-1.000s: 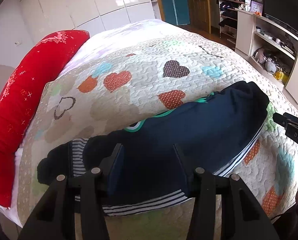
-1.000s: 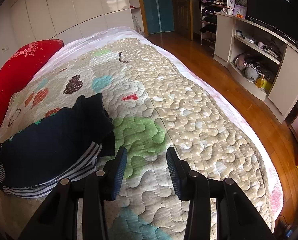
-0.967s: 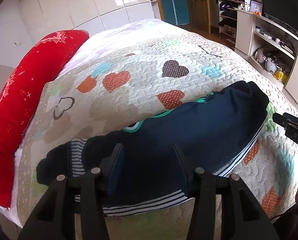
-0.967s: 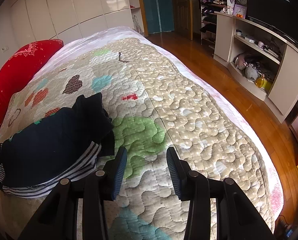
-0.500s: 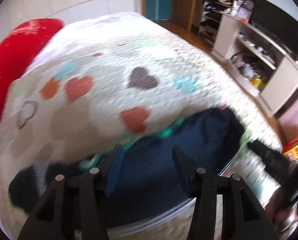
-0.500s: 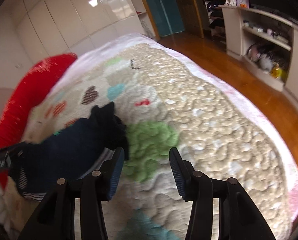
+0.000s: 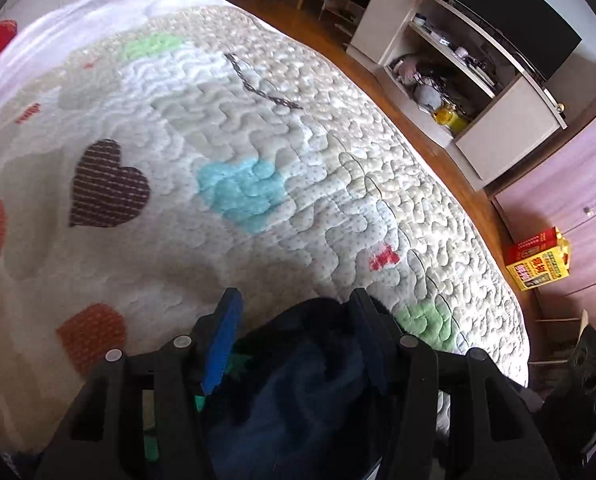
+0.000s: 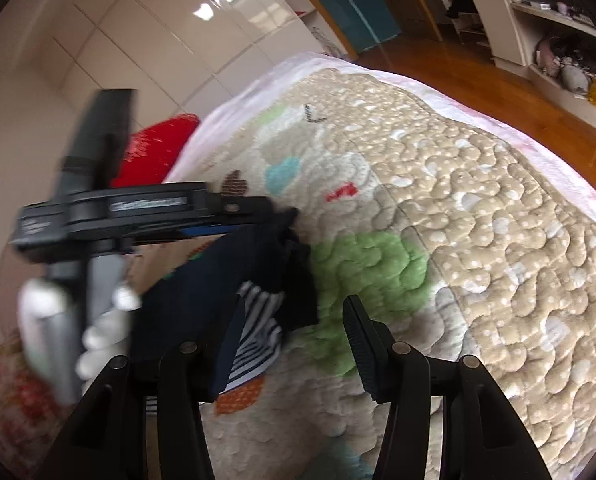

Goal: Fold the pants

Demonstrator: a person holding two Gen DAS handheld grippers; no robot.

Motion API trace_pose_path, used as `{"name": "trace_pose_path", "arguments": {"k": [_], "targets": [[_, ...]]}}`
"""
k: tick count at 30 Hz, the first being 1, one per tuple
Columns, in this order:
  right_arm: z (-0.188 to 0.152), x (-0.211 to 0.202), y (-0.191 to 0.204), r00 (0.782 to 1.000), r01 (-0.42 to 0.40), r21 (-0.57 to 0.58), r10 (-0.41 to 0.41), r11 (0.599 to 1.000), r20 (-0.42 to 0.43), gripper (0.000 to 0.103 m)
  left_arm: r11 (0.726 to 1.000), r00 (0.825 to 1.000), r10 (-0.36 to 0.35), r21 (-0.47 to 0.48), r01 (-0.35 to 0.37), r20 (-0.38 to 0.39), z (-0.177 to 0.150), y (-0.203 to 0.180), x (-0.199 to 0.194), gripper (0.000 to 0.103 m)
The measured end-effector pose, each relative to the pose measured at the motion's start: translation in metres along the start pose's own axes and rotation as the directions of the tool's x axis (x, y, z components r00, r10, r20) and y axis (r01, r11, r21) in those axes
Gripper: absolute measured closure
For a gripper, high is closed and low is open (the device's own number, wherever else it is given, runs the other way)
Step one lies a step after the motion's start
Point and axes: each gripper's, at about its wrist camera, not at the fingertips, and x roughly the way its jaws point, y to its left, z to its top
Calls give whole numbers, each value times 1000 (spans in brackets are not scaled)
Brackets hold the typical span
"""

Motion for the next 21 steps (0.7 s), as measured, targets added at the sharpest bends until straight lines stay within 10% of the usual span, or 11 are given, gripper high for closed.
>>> {"name": "trace_pose_path", "arguments": {"k": [12,15,21], "targets": [[-7,32,17,994,112,-23,-112,993,-3,39,995,995,31,93,-22,-93,1,-23,25,48],[-6,42,24,995,96,-46,-96,994,-7,79,997,996,-11,80,19,-94,-1,-25,21,87],[2,24,52,998,56,-115,-53,992,25,85,998,998,-67,18,67,21,-16,-11,-33,88]]}}
